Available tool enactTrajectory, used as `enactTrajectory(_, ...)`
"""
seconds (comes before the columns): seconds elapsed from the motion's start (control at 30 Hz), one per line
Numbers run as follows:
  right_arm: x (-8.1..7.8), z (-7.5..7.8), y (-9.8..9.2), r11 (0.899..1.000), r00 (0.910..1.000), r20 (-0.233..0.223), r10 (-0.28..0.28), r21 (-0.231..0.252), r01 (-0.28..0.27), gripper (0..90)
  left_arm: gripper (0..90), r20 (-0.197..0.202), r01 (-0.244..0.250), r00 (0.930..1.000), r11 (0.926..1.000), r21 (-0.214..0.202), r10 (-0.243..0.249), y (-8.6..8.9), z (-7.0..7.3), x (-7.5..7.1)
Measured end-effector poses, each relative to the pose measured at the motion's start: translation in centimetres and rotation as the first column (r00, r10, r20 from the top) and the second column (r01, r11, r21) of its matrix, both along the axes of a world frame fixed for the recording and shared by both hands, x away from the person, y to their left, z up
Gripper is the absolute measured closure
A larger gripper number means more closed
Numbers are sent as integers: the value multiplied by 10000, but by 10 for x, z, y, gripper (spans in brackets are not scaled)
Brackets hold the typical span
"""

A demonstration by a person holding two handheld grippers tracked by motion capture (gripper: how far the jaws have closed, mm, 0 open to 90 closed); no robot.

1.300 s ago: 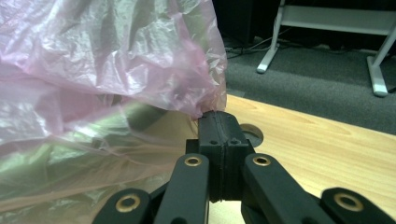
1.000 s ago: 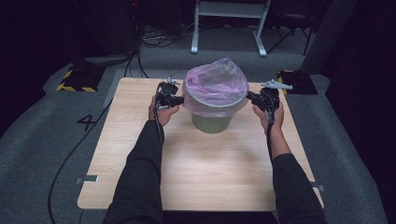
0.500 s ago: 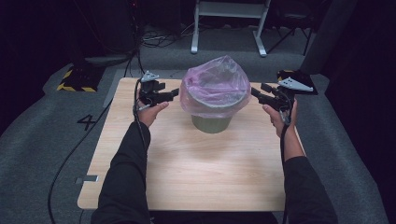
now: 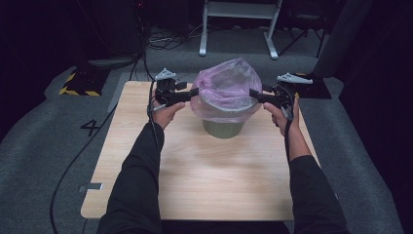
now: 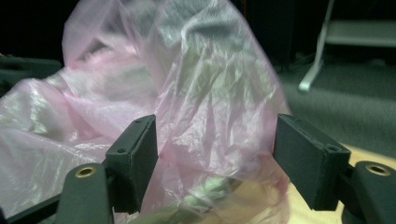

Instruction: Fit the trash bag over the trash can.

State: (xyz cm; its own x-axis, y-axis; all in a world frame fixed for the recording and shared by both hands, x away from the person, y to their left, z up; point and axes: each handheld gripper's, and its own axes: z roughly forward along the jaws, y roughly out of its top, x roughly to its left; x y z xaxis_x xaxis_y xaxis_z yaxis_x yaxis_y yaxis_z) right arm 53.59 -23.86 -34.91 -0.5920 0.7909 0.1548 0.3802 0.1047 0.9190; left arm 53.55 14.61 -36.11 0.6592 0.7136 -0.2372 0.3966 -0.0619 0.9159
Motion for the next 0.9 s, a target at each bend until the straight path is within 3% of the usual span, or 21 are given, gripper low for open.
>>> enactTrajectory(0.13, 4, -3, 1, 9994, 9985, -484, -246, -262, 233, 358, 363, -129, 152, 9998, 9999, -36, -153, 1, 0, 2)
enactTrajectory(0.33, 5, 0, -1, 9988, 9969, -739, -270, -428, 239, 428, 376, -325, 570, 9978, 9984, 4, -570, 3, 1, 1)
enactTrajectory(0.43, 4, 2, -3, 9987, 9961, -882, 13, -507, -58, 448, 313, -371, 800, 9961, 9967, 146, -794, 8, 1, -1)
enactTrajectory(0.53, 1, 5, -4, 9968, 9947, -976, 309, -710, -379, 477, 314, -264, 835, 9962, 9959, 360, -825, 13, 3, -4)
enactTrajectory(0.77, -8, 6, -7, 9900, 9896, -963, 1066, -820, -1146, 510, 322, 12, 881, 9961, 9958, 248, -882, 21, 10, -9)
enactTrajectory(0.9, -14, 8, -9, 9819, 9871, -935, 1304, -1254, -1416, 514, 321, 154, 936, 9955, 9953, 227, -940, 20, 14, -10)
